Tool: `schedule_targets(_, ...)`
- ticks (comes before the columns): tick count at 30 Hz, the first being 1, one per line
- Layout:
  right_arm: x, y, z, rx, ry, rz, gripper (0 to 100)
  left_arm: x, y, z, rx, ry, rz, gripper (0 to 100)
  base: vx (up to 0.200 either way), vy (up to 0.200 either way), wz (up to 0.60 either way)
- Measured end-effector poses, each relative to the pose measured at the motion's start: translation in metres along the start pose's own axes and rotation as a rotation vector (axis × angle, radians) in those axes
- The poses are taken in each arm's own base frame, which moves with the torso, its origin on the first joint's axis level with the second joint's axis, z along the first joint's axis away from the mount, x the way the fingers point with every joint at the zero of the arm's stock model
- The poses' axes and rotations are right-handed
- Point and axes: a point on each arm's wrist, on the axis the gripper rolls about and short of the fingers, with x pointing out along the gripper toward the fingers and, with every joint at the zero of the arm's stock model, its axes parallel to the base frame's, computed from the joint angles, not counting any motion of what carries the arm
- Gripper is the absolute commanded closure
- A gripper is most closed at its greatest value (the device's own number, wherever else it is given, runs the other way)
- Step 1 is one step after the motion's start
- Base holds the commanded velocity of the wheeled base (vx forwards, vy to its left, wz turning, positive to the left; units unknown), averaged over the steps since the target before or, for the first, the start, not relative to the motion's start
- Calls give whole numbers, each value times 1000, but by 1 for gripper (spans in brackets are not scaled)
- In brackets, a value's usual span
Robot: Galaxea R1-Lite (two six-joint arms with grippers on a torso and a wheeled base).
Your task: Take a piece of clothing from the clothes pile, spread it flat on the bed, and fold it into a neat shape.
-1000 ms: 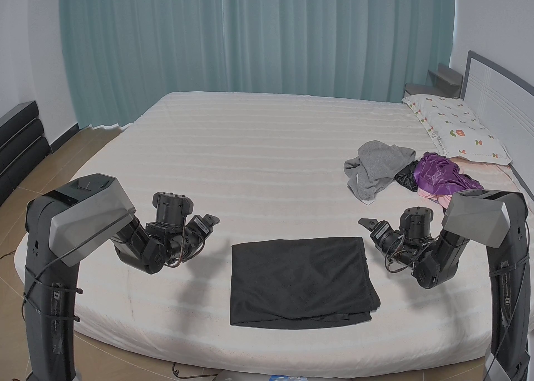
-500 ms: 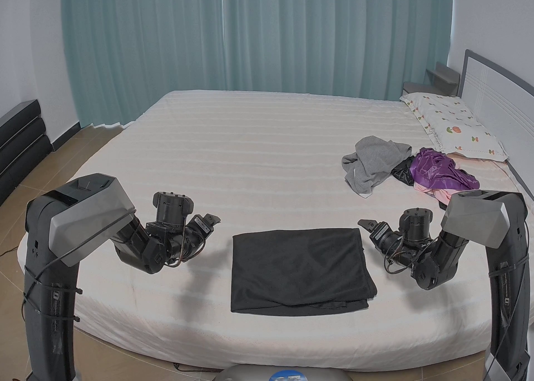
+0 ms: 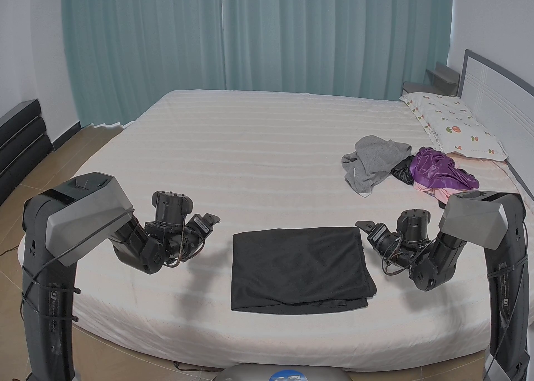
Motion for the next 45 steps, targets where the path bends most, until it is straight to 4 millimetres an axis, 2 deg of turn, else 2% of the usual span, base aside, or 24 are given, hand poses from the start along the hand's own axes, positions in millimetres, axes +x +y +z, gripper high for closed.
schedule_targets(22,0,-1,0,-1,2,-3,0,-6,1,-6,21,28,7,0,0,-9,0)
schedule_targets(35,0,-1,-1,-3,3,-3,0,-8,11,-13,151,69,26,0,0,0,0)
schedule_targets(45,0,-1,-1,-4,4,-4,0,-10,20,-27,261,87,19,0,0,0,0)
